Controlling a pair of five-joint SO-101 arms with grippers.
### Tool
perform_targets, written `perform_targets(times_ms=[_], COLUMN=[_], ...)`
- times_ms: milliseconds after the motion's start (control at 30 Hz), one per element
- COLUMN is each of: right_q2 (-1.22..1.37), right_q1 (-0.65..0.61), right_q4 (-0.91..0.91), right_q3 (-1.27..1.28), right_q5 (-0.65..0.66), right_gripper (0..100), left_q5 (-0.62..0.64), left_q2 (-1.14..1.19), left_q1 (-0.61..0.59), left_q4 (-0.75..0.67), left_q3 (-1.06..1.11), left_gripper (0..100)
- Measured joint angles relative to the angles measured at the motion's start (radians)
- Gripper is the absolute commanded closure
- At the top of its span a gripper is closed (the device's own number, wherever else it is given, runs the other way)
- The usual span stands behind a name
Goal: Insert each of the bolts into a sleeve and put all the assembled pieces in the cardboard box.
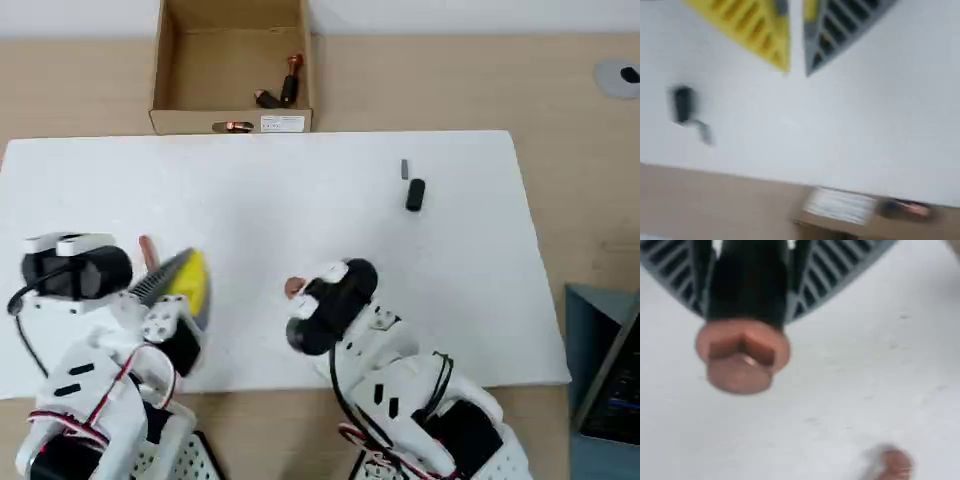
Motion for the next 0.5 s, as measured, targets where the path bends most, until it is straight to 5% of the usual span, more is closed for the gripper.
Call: perform_targets(times_ms=[500], right_q2=[0.003], right_q1=[0.269], right_q4=[0.075], right_q3=[-0.046], right_q5=[-0.064], right_gripper=[98.9], left_q5=[-0.089], left_q2=[0.005], left_q1=[-0.361], left_q4=[-0.081], left_q3=[0.413], left_gripper=[100])
